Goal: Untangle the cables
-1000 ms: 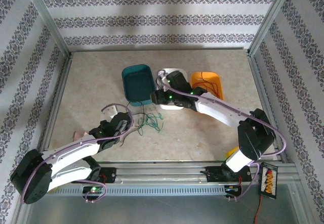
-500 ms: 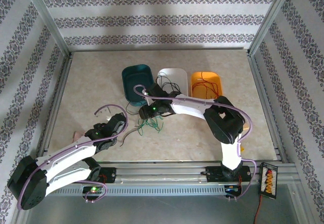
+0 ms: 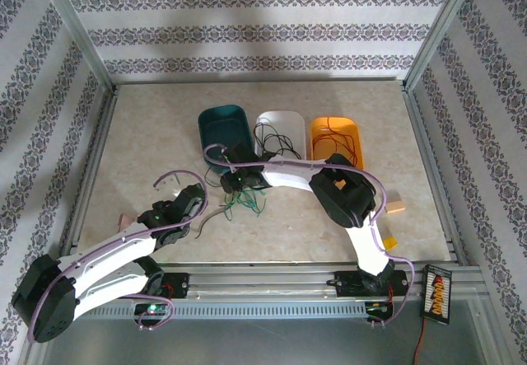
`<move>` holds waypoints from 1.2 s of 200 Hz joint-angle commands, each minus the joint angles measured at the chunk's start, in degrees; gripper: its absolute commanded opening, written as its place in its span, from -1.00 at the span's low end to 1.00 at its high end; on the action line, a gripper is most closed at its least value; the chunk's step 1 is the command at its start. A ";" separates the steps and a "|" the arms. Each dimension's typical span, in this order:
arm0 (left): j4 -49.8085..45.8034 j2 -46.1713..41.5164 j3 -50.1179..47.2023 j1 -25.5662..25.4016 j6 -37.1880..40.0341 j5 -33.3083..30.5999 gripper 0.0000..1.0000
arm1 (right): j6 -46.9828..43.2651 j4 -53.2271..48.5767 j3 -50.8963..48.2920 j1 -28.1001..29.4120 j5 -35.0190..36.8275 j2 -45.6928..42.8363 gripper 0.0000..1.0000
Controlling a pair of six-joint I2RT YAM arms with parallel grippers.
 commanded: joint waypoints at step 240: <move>17.59 6.85 0.31 0.56 14.29 13.60 0.86 | -1.23 7.39 -10.85 -10.47 12.87 -44.30 -0.95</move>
